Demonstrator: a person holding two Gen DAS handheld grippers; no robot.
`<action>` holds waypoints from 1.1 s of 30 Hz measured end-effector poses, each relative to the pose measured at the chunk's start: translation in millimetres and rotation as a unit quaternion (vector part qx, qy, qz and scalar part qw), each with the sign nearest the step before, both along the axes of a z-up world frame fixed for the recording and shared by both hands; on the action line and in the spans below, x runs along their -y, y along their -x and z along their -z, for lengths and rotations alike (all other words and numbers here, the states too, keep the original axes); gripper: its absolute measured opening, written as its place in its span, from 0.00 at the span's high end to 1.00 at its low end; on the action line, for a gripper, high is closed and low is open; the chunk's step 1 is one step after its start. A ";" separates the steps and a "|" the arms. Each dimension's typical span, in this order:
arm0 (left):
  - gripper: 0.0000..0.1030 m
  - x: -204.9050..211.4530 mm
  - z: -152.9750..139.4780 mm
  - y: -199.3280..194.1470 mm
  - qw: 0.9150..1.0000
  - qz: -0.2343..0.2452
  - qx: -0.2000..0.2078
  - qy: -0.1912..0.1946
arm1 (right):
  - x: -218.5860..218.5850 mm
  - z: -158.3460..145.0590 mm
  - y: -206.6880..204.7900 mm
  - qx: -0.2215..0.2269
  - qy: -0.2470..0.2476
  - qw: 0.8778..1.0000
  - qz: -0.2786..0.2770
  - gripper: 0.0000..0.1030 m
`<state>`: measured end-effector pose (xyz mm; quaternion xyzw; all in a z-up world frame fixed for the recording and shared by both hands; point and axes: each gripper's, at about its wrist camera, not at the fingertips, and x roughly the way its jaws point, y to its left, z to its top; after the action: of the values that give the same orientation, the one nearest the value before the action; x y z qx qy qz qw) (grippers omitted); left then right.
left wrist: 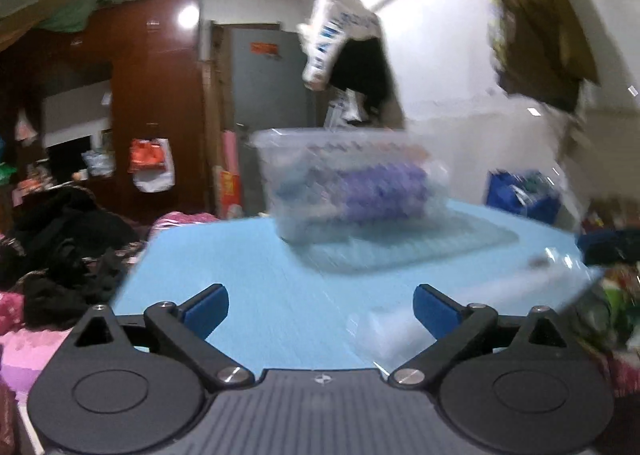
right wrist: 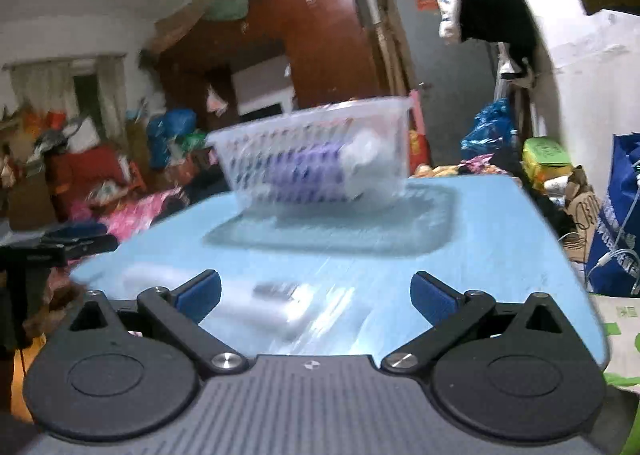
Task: Organize objects
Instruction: 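Grasp the clear plastic bag on the table with both tools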
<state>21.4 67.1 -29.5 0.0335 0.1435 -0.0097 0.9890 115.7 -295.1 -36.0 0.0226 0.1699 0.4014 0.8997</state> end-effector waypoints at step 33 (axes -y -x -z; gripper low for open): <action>0.76 36.9 31.8 4.4 0.998 0.059 0.020 -0.010 | -24.3 21.1 21.3 0.064 0.052 0.996 -0.045 0.81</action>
<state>16.9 30.2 -61.4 0.0520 0.1219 -0.0661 0.9890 94.4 -270.7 -57.2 -0.0580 0.1334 0.4325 0.8898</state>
